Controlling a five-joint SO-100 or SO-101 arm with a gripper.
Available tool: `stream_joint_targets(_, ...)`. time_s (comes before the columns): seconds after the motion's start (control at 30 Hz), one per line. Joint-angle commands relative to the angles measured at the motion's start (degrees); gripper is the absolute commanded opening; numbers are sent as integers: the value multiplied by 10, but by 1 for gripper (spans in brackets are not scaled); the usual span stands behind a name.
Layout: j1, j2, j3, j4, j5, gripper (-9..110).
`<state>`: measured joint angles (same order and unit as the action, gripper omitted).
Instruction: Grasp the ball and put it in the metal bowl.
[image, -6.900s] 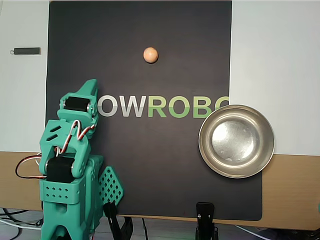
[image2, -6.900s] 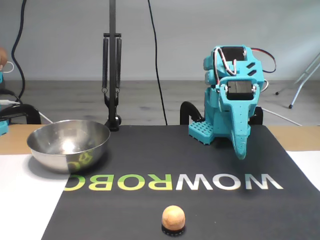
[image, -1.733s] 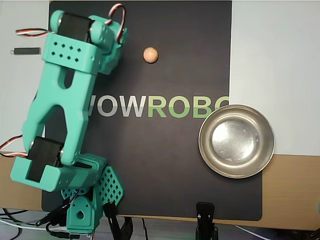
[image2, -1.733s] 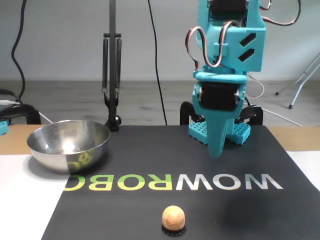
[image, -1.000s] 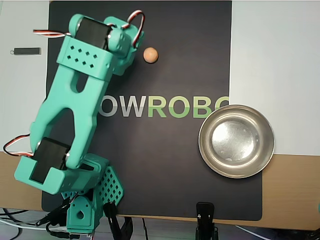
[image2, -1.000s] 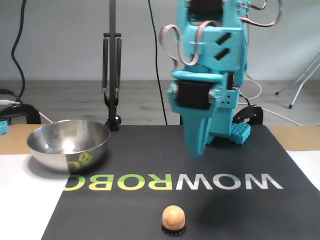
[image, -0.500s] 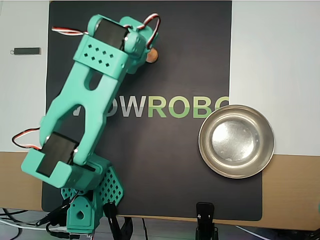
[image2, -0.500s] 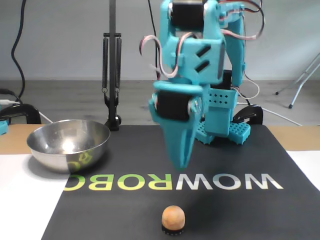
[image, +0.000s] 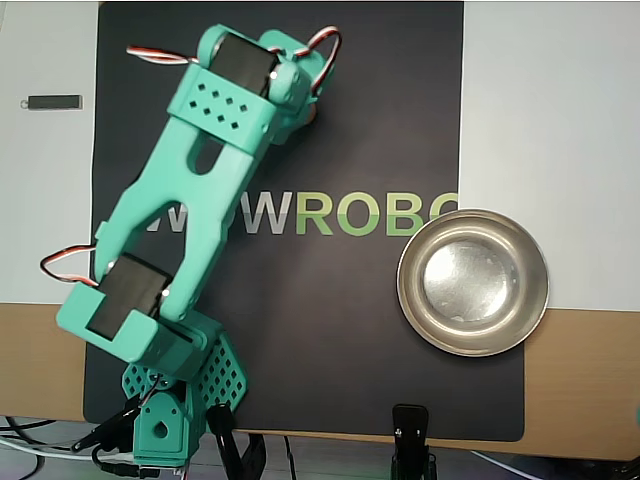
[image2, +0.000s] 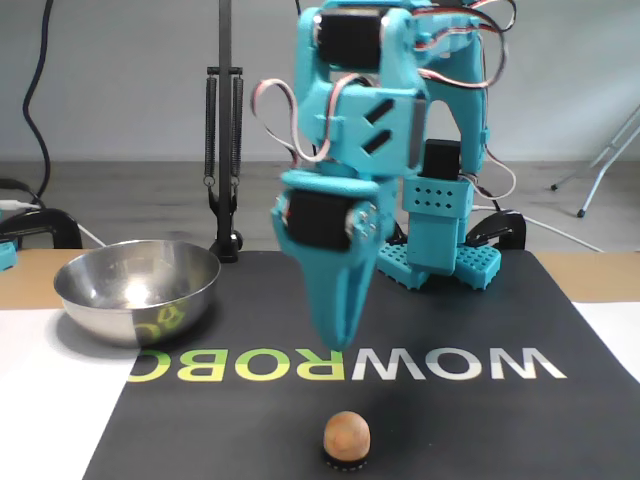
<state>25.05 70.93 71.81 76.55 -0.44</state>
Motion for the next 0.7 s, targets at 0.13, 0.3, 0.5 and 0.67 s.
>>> stream_joint_targets(0.13,5,-4,-25,-13,-1,0)
stream_joint_targets(0.3,13,-4,-25,-24,-1,0)
stream_joint_targets(0.5,16,-6,-25,-24,-1,0)
stream_joint_targets(0.67,16,-6,-25,-25,-1,0)
